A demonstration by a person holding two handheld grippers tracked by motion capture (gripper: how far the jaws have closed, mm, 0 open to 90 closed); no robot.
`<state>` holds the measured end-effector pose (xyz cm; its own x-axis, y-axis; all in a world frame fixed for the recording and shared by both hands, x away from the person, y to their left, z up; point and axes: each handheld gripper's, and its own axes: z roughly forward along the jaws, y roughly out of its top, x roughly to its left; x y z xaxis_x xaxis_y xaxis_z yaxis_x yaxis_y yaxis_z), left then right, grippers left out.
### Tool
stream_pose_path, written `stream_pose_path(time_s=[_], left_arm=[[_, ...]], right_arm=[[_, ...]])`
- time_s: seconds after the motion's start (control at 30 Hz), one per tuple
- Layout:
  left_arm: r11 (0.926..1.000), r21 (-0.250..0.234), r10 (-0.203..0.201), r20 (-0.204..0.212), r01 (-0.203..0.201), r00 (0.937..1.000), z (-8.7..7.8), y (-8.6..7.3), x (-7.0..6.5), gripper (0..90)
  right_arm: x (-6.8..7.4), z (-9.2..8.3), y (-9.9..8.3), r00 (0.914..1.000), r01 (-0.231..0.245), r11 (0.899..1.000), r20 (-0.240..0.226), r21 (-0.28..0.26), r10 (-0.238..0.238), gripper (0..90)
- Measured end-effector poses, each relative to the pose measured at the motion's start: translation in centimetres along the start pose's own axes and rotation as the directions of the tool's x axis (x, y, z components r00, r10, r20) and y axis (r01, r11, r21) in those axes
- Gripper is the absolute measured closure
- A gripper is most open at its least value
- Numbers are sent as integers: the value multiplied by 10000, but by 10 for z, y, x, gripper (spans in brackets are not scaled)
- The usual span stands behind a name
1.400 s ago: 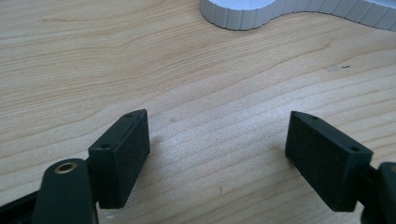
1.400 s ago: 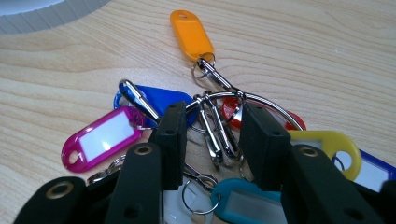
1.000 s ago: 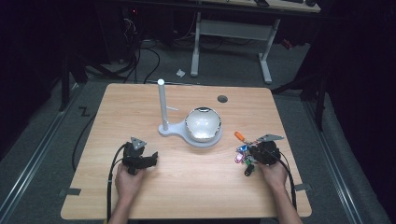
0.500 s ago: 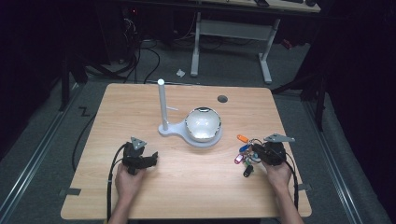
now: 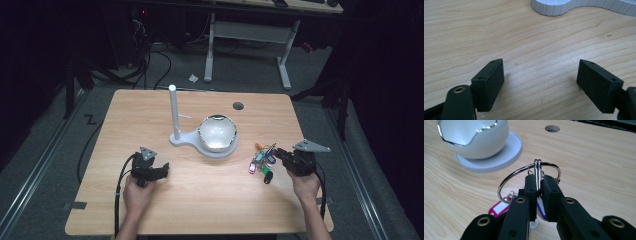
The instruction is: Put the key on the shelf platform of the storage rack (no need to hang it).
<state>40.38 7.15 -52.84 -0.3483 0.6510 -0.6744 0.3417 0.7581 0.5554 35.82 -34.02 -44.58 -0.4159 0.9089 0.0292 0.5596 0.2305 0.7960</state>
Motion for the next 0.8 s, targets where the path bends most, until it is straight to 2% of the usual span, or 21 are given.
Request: stream_pose_path(time_s=[0.37,0.7,0.8], left_arm=[[10000,18,-62,-27,62,10000,0,0,0,222],[10000,22,-74,-30,74,10000,0,0,0,222],[10000,22,-74,-29,74,10000,0,0,0,222]], right_arm=[[7,-22,20,9995,244,9978,-189,-611,-256,835],[10,-35,36,9987,426,9949,-240,-917,-450,835],[13,-40,46,9975,611,9917,-279,-1132,-646,835]])
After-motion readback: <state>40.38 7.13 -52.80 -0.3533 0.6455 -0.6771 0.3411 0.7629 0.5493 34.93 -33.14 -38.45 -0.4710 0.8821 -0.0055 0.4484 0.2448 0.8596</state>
